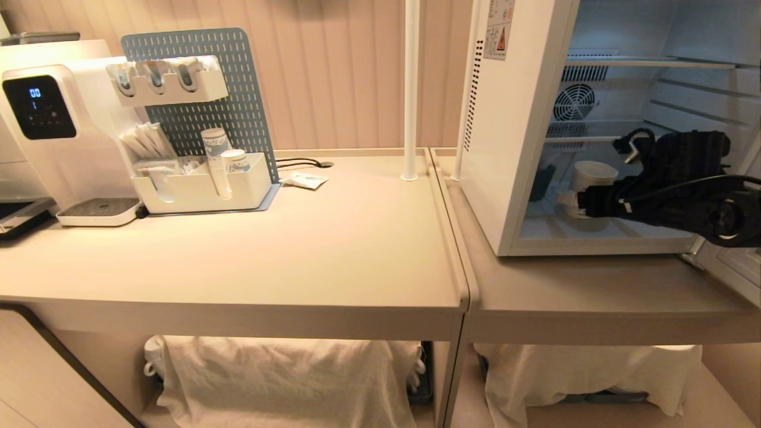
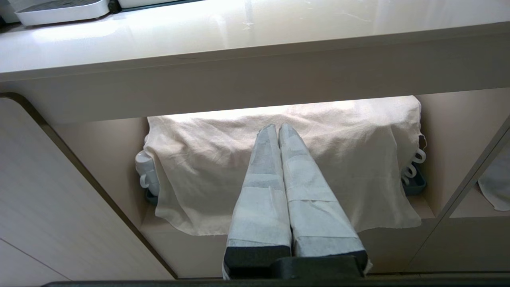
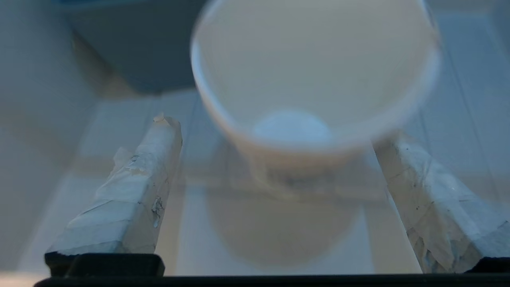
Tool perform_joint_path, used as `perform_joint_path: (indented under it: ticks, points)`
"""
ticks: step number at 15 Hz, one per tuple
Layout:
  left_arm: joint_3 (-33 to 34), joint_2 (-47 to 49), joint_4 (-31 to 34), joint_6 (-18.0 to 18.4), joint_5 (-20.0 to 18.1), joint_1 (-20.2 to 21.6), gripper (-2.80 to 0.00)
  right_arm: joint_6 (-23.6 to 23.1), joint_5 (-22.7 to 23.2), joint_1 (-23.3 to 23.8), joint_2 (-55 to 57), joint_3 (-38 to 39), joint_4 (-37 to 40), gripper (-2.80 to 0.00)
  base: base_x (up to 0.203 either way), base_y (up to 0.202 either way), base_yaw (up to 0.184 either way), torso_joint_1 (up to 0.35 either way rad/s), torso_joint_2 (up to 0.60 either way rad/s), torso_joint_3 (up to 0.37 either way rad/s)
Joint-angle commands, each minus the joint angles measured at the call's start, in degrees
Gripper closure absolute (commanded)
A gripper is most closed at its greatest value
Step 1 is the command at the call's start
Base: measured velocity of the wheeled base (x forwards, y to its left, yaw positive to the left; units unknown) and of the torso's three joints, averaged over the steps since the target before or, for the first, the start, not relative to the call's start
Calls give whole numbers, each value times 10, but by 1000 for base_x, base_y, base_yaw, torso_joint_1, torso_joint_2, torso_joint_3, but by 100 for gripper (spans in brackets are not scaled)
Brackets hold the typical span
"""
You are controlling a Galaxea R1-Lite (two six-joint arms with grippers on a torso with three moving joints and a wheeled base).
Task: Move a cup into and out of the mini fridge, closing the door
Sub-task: Take the paper cup out of the freezer
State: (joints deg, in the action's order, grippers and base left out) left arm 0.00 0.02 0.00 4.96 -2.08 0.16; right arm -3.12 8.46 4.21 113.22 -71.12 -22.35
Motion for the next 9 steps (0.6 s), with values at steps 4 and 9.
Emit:
perform_joint_path:
  ticks: [4, 9]
  points:
    - [0, 0, 0, 0, 0, 0, 0, -1, 1, -1, 55, -37, -28, -280, 0, 0, 0, 0, 0, 0]
    - [0, 0, 0, 0, 0, 0, 0, -3, -1, -1, 85, -68, -49, -280, 0, 0, 0, 0, 0, 0]
